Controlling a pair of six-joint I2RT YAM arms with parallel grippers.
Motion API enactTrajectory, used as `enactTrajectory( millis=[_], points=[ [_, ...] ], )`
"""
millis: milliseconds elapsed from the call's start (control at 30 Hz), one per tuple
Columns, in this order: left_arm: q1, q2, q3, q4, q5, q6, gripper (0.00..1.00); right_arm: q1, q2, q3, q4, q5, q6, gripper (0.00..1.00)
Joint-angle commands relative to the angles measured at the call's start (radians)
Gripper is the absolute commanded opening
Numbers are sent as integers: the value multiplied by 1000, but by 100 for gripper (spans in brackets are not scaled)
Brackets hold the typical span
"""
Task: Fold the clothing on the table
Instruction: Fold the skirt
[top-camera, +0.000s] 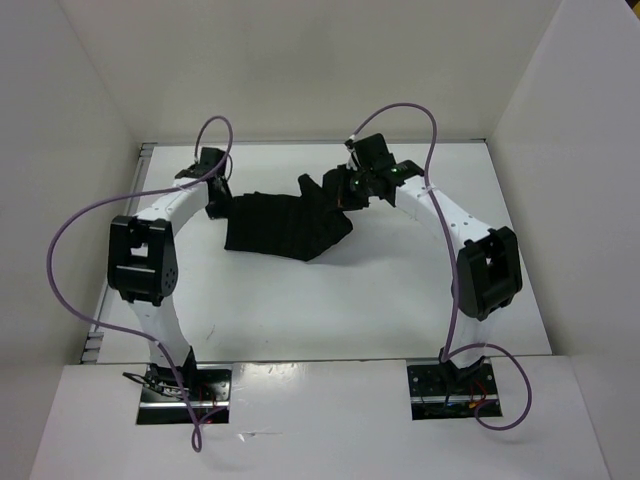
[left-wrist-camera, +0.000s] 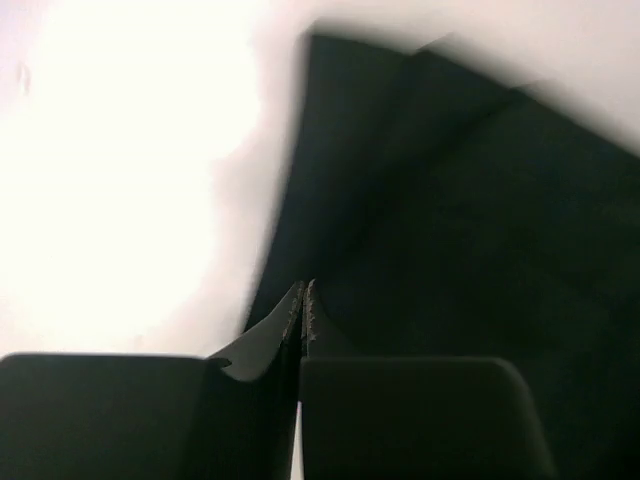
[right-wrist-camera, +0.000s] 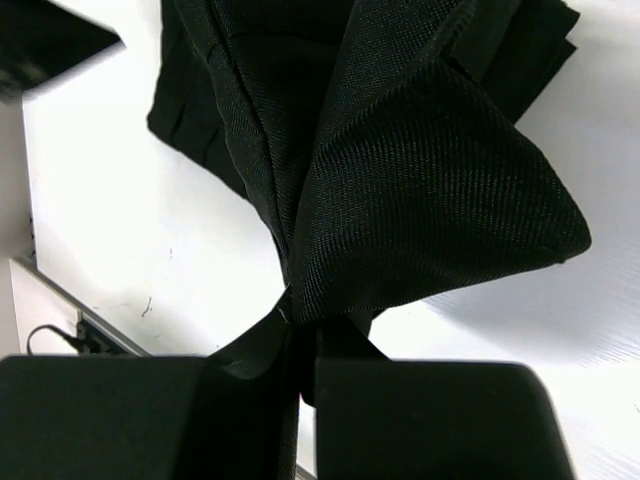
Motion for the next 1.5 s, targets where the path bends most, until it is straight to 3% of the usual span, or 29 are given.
enactTrajectory(
  millis=[0,233,400,600,867,933,967,1000,1100,1200,1300,1367,1467],
  points=[
    [10,73,-37,-57,-123,-12,0,-13,-46,49,-8,21,-22,0],
    [-10,130,-89,-19,-76,-22,0,-13,-28,69,-26,9,-22,0],
    [-60,130,-136,48,115,-32,0,-4,22,105,11,-80,0,0],
    [-117,130,-158,68,203,-51,0,72,162,333,12,-114,9,0],
    [-154,85,-158,68,203,-42,0,171,478,610,-55,-168,-11,1],
    [-154,84,-158,58,203,-32,0,198,529,688,-84,-187,-11,39],
    [-154,74,-149,33,194,-23,0,198,564,710,-93,-187,-25,52],
    [-140,60,-133,24,194,-9,0,207,564,737,-93,-187,-37,57],
    [-103,-10,-92,-28,167,18,0,207,518,737,-103,-177,-46,62],
    [-80,-107,-49,-95,43,37,0,207,388,737,-93,-149,-57,71],
    [-53,-184,0,-154,-40,66,0,207,281,737,-110,-95,-66,73],
    [-53,-234,29,-174,-41,86,0,198,248,689,-133,-14,-66,73],
    [-53,-281,49,-189,141,109,0,186,188,571,-111,63,-66,73]
  ],
)
